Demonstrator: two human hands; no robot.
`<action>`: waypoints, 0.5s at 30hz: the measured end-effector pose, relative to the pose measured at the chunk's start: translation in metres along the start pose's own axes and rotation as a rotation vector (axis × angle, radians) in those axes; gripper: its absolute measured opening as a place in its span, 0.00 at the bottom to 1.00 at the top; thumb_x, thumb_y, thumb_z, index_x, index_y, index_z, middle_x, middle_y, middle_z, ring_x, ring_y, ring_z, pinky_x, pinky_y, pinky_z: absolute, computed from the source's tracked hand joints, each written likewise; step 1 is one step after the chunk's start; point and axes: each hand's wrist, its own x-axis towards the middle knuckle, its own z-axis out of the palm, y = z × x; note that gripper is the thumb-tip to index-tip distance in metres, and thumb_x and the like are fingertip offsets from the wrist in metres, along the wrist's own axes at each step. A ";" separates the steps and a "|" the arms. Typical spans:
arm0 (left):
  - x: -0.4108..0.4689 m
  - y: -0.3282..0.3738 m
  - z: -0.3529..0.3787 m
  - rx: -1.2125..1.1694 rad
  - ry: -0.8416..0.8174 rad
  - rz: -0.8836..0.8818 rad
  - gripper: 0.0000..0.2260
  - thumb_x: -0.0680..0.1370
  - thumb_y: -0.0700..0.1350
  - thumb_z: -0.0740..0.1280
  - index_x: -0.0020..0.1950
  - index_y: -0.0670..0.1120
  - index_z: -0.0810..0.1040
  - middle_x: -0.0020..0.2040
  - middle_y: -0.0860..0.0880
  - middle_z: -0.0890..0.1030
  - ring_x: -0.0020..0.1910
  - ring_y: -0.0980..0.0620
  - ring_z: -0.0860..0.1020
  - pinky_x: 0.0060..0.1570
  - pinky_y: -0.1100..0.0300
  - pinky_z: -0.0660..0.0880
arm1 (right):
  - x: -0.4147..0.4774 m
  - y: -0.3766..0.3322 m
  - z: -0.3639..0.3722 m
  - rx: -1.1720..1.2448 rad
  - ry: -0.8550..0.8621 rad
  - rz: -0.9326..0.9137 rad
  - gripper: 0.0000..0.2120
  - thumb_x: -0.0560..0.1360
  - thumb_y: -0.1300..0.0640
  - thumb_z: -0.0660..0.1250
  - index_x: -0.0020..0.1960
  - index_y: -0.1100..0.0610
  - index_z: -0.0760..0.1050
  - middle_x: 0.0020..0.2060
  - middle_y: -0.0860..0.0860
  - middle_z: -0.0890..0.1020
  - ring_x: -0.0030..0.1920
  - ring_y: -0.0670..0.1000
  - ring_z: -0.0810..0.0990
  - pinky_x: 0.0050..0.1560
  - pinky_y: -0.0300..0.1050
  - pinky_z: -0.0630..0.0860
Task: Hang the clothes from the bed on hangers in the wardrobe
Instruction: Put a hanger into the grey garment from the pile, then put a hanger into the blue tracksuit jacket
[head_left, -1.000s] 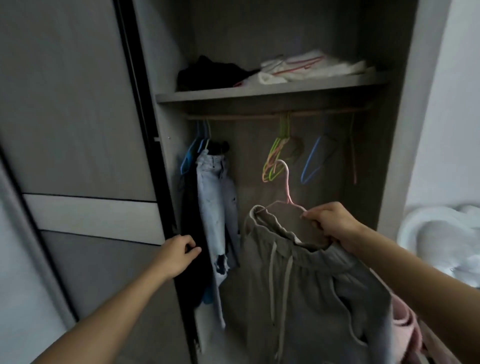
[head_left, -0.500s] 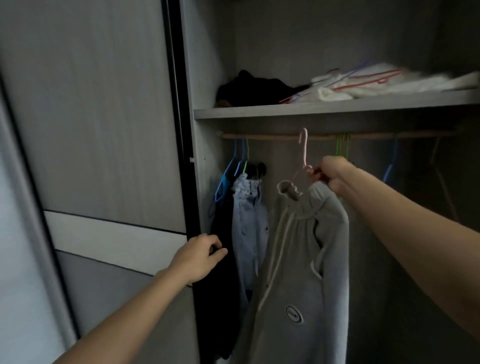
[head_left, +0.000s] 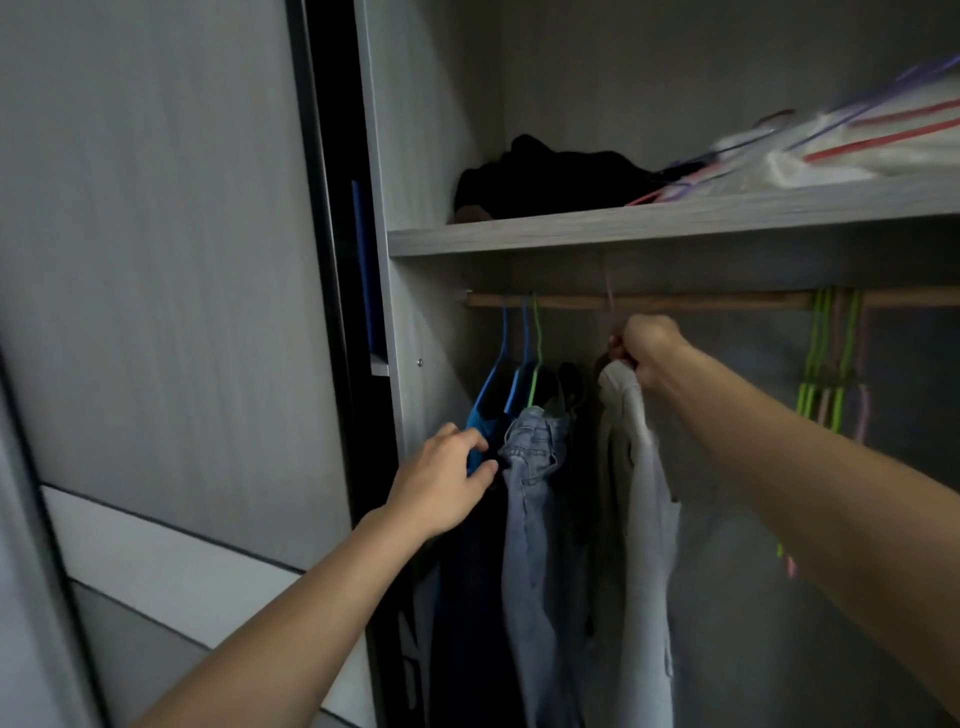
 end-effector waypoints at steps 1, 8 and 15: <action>0.006 -0.004 0.004 -0.002 -0.004 0.000 0.14 0.78 0.54 0.64 0.61 0.51 0.75 0.49 0.54 0.69 0.50 0.51 0.75 0.42 0.59 0.67 | 0.003 0.007 0.006 -0.047 -0.012 0.000 0.12 0.79 0.67 0.53 0.40 0.61 0.71 0.30 0.55 0.73 0.23 0.48 0.68 0.19 0.34 0.63; 0.040 -0.027 0.033 -0.070 0.043 0.036 0.10 0.77 0.51 0.67 0.56 0.51 0.78 0.50 0.53 0.76 0.48 0.50 0.77 0.47 0.56 0.74 | 0.001 0.070 0.023 -0.106 -0.059 0.031 0.11 0.82 0.64 0.55 0.41 0.61 0.70 0.28 0.55 0.74 0.19 0.48 0.69 0.19 0.37 0.69; 0.066 -0.009 0.042 -0.274 0.167 0.186 0.10 0.71 0.53 0.61 0.45 0.50 0.79 0.42 0.51 0.77 0.39 0.46 0.79 0.42 0.49 0.78 | -0.010 0.087 0.004 -0.393 -0.093 -0.109 0.12 0.78 0.67 0.59 0.38 0.60 0.74 0.31 0.58 0.76 0.23 0.52 0.77 0.24 0.38 0.72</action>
